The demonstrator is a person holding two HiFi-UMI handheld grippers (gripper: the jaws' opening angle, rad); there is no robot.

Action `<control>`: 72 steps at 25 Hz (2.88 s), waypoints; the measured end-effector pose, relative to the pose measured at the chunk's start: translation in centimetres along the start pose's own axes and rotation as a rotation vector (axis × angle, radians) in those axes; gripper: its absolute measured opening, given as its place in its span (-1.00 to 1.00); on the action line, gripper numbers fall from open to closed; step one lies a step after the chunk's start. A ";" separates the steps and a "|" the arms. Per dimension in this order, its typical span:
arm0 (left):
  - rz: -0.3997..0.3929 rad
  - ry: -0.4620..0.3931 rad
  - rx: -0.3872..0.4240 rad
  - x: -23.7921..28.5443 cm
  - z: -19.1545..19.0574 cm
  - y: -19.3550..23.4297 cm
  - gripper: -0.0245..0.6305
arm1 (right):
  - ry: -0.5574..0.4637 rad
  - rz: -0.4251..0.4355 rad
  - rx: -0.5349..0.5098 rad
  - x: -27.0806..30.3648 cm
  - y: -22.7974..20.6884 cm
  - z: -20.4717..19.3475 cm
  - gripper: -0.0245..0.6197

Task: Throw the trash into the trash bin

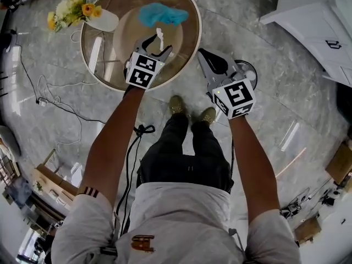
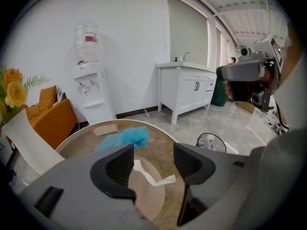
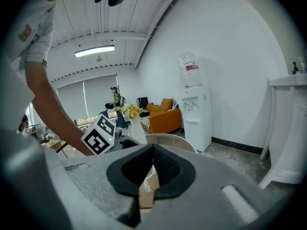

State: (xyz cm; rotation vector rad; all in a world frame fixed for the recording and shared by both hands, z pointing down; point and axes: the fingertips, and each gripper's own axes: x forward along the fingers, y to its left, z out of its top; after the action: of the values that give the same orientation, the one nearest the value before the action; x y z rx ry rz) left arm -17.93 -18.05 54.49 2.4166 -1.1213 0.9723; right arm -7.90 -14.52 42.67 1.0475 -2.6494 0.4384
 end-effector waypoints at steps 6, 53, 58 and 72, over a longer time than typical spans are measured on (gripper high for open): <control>-0.017 0.052 -0.046 3.7 -2.4 3.3 -0.15 | 0.026 0.028 -0.013 4.9 1.1 -0.9 -0.92; -0.170 -0.218 0.042 2.9 8.2 -12.2 -0.85 | -0.017 -0.250 0.082 -9.7 -7.8 -3.0 -0.92; -0.264 -0.216 0.099 5.6 10.4 -19.9 -0.85 | -0.017 -0.391 0.125 -17.3 -12.6 -5.4 -0.92; -0.431 -0.081 0.309 13.4 9.7 -35.5 -0.84 | -0.009 -0.459 0.181 -27.3 -17.6 -10.6 -0.92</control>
State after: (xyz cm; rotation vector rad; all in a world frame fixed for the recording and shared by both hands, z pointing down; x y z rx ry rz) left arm 19.69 -7.54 56.98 2.7966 -0.4562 0.9613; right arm 24.96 -5.98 46.21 1.6593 -2.3009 0.5740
